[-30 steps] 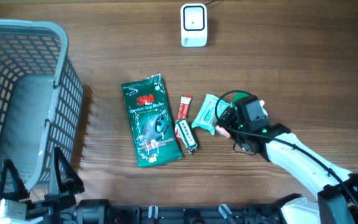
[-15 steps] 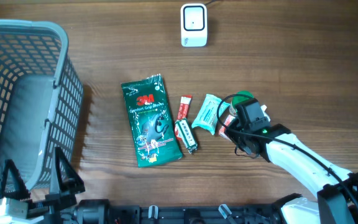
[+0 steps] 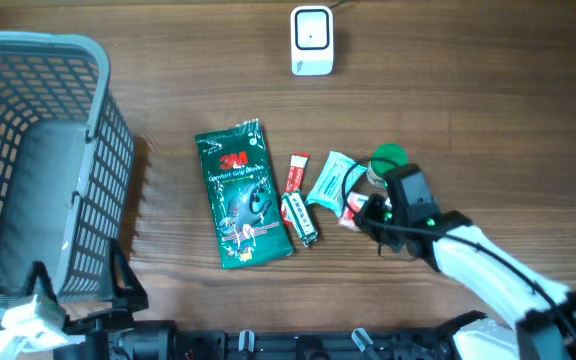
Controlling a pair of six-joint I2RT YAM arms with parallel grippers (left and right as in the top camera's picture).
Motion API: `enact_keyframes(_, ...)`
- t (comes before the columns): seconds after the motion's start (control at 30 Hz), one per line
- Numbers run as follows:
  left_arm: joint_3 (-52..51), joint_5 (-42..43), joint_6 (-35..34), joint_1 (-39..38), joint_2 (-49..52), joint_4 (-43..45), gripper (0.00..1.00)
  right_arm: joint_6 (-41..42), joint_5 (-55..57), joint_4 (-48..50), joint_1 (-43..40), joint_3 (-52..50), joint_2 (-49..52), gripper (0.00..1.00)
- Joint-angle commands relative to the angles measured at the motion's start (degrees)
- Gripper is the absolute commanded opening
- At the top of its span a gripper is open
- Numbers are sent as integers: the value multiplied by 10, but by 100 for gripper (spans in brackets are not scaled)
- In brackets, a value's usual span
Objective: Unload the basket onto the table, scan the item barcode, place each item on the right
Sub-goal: 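Grasp the pink Kleenex tissue pack near the jar with the right gripper, then lift the tissue pack with the right gripper and hold it over the scanner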
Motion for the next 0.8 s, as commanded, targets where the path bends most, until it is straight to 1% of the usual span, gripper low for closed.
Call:
enact_keyframes(0.0,-3,-3,-3,2,-4,-19,100,-56,-78,4,4,-3,-112,4)
enact_keyframes(0.03,-3,-3,-3,2,-4,-19,100,-56,-87,-5,4,-3,-155,4)
enact_keyframes(0.17,-3,-3,-3,2,-4,-26,100,-76,-129,-1,4,-3,-250,4)
enact_keyframes(0.2,-3,-3,-3,2,-4,-32,100,-71,-135,3,4,-4,-263,4)
enact_keyframes(0.27,-3,-3,-3,2,-4,-52,100,-56,-176,43,4,-14,-273,4)
enact_keyframes(0.4,-3,-3,-3,2,-4,-92,100,-57,-299,243,4,-52,-237,4)
enact_keyframes(0.47,-3,-3,-3,2,-4,-96,100,-54,-350,380,4,-71,-180,4)
enact_keyframes(0.57,-3,-3,-3,2,-4,-96,100,-56,-391,493,4,-72,-86,4)
enact_keyframes(0.6,-3,-3,-3,2,-4,-96,100,-61,-410,562,4,-72,-41,4)
enact_keyframes(0.63,-3,-3,-3,2,-4,-96,100,-49,-436,661,4,-72,13,4)
enact_keyframes(0.67,-3,-3,-3,2,-4,-96,100,-31,-453,738,4,-72,51,4)
enact_keyframes(0.7,-3,-3,-3,2,-4,-96,100,0,-469,841,4,-72,104,4)
enact_keyframes(0.77,-3,-3,-3,2,-4,-96,100,49,-486,984,4,-71,184,4)
